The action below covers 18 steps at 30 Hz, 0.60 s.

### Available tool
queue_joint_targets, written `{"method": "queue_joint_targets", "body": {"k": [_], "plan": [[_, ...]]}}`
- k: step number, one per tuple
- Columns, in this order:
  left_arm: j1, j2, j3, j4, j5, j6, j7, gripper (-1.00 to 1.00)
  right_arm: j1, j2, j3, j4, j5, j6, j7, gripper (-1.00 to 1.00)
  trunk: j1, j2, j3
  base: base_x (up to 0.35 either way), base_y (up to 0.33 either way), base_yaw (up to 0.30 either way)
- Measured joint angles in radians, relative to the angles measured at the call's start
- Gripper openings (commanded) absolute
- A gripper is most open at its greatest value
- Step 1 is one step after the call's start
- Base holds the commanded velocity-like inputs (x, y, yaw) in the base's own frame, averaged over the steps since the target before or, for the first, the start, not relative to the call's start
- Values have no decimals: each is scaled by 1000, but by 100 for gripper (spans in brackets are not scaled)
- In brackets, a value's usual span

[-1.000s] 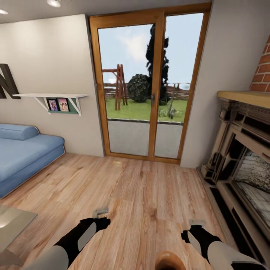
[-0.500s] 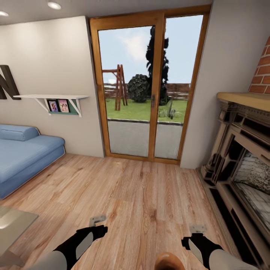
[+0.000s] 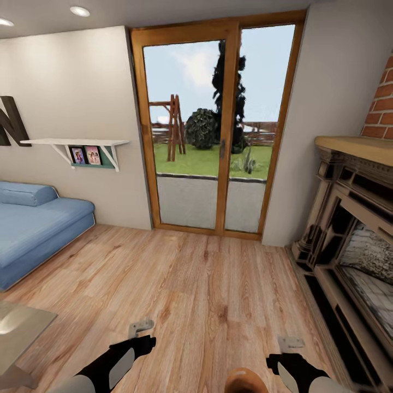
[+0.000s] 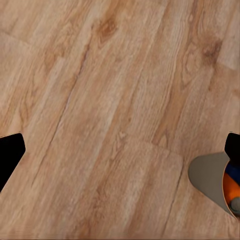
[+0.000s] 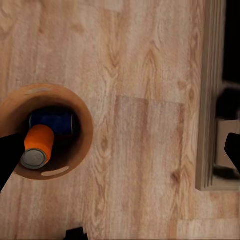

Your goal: Put the three can of soda from the living room inside the tash can in the kitchen.

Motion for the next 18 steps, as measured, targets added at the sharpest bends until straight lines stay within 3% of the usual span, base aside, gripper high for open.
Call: {"method": "queue_joint_targets", "body": {"k": [9, 18], "plan": [[44, -5, -3, 3, 0, -19, 0, 100, 20, -2, -1, 47, 0, -36, -2, 100, -34, 63, 28, 0, 0, 0], [78, -24, -27, 113, 0, -112, -1, 100, 91, -8, -5, 98, -7, -91, -2, 100, -69, 126, 56, 0, 0, 0]]}}
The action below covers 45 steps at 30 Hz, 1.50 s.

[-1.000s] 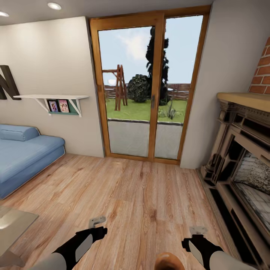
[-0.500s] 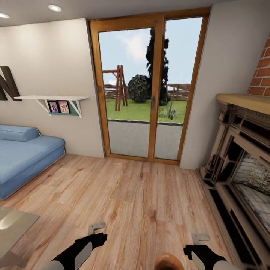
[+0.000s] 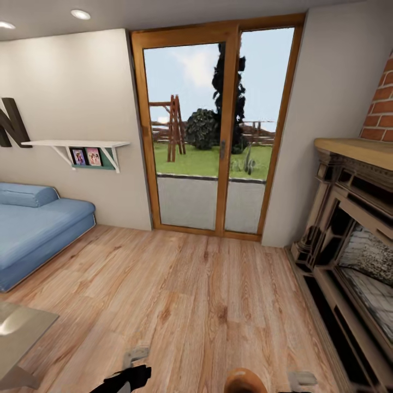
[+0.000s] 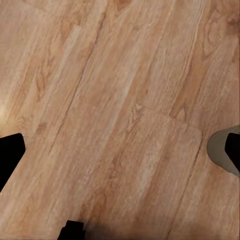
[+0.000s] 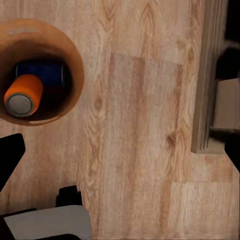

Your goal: Put the three can of soda from the living room inside the tash can in the kitchen.

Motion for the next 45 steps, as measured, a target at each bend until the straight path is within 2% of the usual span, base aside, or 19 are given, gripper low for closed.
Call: {"method": "queue_joint_targets", "body": {"k": [6, 19, 35, 45], "plan": [[17, -8, -5, 41, 0, -28, -1, 100, 37, -1, 0, 4, 3, -6, -1, 100, -23, 42, 19, 0, 0, 0], [90, -9, -10, 54, 2, -48, 2, 100, 118, -1, 0, 8, 4, -8, -2, 100, -73, 133, 60, 0, 0, 0], [150, -8, -11, 56, 4, -50, 5, 100, 186, -2, 2, 8, 11, -8, 0, 100, -134, 245, 110, 0, 0, 0], [164, -9, -11, 56, 3, -51, 5, 100, 206, -2, 3, 10, 10, -8, 0, 100, -173, 315, 141, 0, 0, 0]]}}
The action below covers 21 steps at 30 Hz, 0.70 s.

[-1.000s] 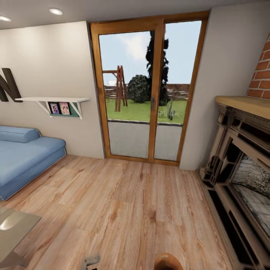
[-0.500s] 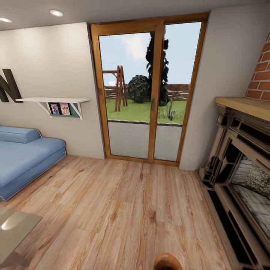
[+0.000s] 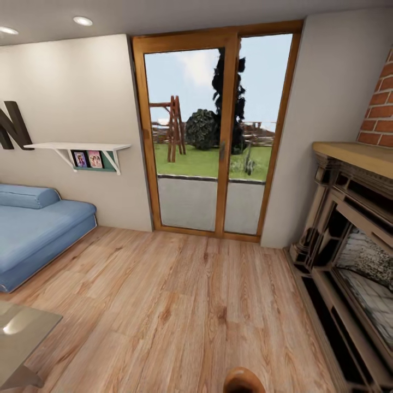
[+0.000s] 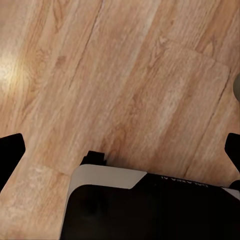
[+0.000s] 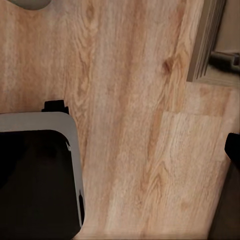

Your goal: Put the three can of soda from the living room inside the tash can in the kitchen.

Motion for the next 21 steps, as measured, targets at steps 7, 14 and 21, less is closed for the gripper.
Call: {"method": "queue_joint_targets", "body": {"k": [7, 14, 21], "plan": [[10, 1, 1, 0, 0, 0, -1, 100, 3, -1, 0, 28, 0, 0, 0, 100, -12, 21, 9, 0, 0, 0], [27, 1, 1, 0, 0, 0, -1, 100, 4, -1, 0, 43, 0, 0, 0, 100, -12, 21, 10, 0, 0, 0], [33, 1, 1, 0, 0, 0, -1, 100, 11, 0, 0, 48, 0, 0, 0, 100, -12, 21, 10, 0, 0, 0]]}}
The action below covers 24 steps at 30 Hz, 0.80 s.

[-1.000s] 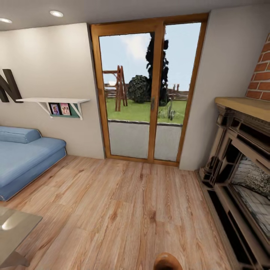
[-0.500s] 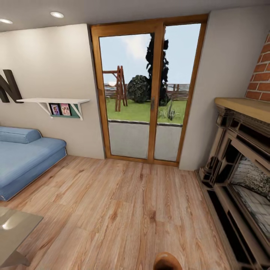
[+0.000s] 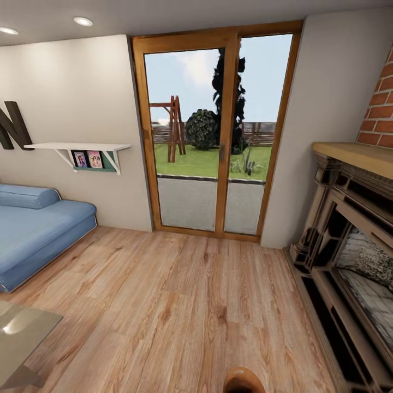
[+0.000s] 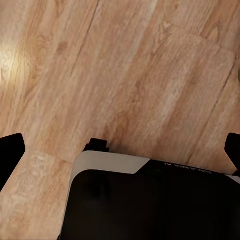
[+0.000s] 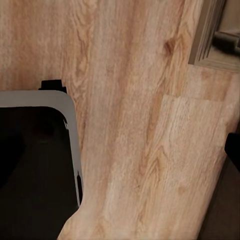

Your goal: Put the three can of soda from the living room inside the tash can in the kitchen.

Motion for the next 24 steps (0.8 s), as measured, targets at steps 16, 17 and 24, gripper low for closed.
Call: {"method": "queue_joint_targets", "body": {"k": [16, 17, 24], "plan": [[5, 8, 1, 0, 4, 2, 0, 100, 7, 8, 0, 1, -6, 0, 0, 100, 0, 0, 0, 0, 0, 0], [8, 9, 1, 1, 4, 3, 0, 100, 8, 7, 0, 1, -4, 0, 0, 100, 0, 0, 0, 0, 0, 0], [30, 10, 1, 0, 5, 3, 0, 100, 17, 7, 0, 2, -9, 0, 1, 100, 0, 0, 0, 0, 0, 0]]}}
